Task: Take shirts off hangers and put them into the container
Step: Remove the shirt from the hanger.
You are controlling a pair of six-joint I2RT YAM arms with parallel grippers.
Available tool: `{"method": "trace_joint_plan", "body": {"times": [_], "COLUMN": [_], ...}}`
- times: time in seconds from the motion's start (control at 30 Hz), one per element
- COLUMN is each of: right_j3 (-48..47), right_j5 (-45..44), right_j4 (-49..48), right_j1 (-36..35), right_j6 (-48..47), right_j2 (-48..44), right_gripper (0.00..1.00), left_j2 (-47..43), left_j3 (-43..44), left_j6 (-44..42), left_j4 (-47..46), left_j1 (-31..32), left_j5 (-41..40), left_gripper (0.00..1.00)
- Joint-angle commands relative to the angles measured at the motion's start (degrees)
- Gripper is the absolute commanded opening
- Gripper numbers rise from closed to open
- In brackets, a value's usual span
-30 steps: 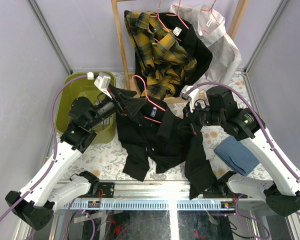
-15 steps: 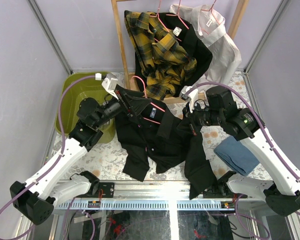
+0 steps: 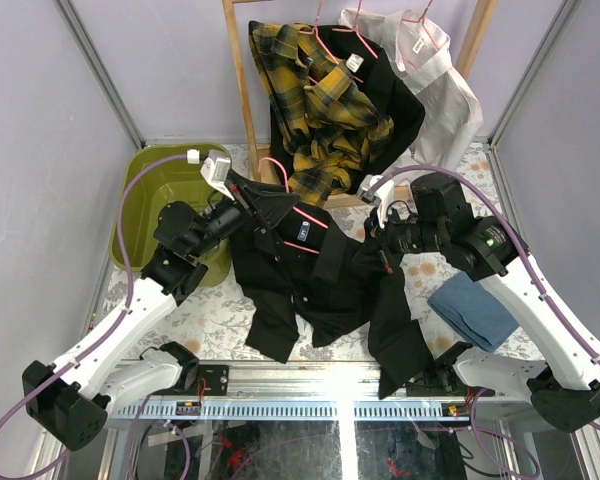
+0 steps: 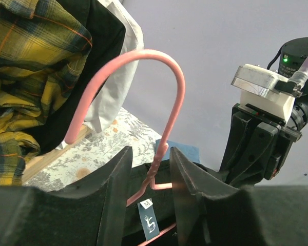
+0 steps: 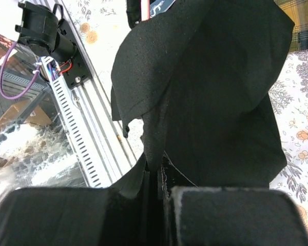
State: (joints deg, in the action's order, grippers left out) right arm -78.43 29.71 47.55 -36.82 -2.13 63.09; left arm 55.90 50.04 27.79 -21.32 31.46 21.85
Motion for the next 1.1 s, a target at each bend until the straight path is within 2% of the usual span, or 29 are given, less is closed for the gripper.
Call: {"method": "trace_joint_plan", "body": {"times": [0.0,0.1,0.13,0.17,0.2,0.27,0.37,0.4,0.47,0.53,0.6,0.7,0.83,0.9,0.93,1.07], "right_j3": [-0.85,-0.71,-0.85,-1.03,-1.47,-2.18,-1.27,-0.61,-0.78,-2.08,-3.06,-4.15,-5.39,-5.04,-4.74,-3.04], "right_j5": [2.88,0.05,-0.2,-0.65,-1.43,-3.15,-7.37,-10.44,-13.47,-12.87,-11.98,-7.68,-9.17,-11.21,-11.52,-7.97], "right_j4": [0.3,0.34,-0.01,-0.39,-0.82,-1.63,-4.3,-5.49,-5.82,-5.04,-4.88,-4.32,-4.13,-5.17,-5.69,-7.9], "right_j1": [-0.36,-0.36,-0.36,-0.36,-0.36,-0.36,-0.36,-0.36,-0.33,-0.36,-0.36,-0.4,-0.45,-0.45,-0.45,-0.44], "right_j6": [-2.35,-2.2,-2.11,-1.86,-1.4,-0.93,-0.82,-0.72,-0.47,-0.11,1.0,1.45,2.09,2.47,2.63,2.56], "right_j2": [0.16,-0.17,-0.24,-0.16,-0.22,-0.23,-1.03,-1.19,-0.24,1.73,3.82,7.04,9.91,9.52,9.14,6.45], "right_gripper": [0.01,0.03,0.09,0.22,0.3,0.38,0.65,0.71,0.75,0.77,0.78,0.73,0.56,0.52,0.47,0.29], "left_j2": [0.74,1.25,1.28,1.22,1.1,0.55,0.32,0.51,0.92,1.2,1.5,2.53,5.2,5.82,5.86,6.29], "left_j3": [-1.71,-1.77,-1.5,-1.3,-1.2,-1.06,0.81,1.64,3.16,4.23,5.4,7.42,12.46,13.19,13.5,14.33], "left_j6": [3.46,3.49,2.87,2.46,1.82,0.13,-2.51,-4.12,-5.58,-6.5,-7.59,-9.65,-13.13,-13.68,-13.8,-13.99], "left_j4": [-8.56,-7.37,-6.06,-4.74,-3.27,-0.15,9.32,12.02,15.85,18.13,19.78,22.13,28.61,29.34,29.54,30.65], "left_j1": [0.35,0.38,0.36,0.38,0.35,0.35,0.37,0.29,0.78,1.84,3.36,6.24,10.9,11.82,12.19,13.06], "left_j5": [-0.56,0.7,0.64,0.29,-0.55,-2.5,-9.46,-10.49,-11.46,-12.9,-14.61,-17.73,-24.45,-25.91,-26.59,-28.54], "left_gripper": [0.29,0.09,0.04,0.01,0.0,0.0,0.0,0.0,0.0,0.0,0.0,0.0,0.0,0.0,0.0,0.0]}}
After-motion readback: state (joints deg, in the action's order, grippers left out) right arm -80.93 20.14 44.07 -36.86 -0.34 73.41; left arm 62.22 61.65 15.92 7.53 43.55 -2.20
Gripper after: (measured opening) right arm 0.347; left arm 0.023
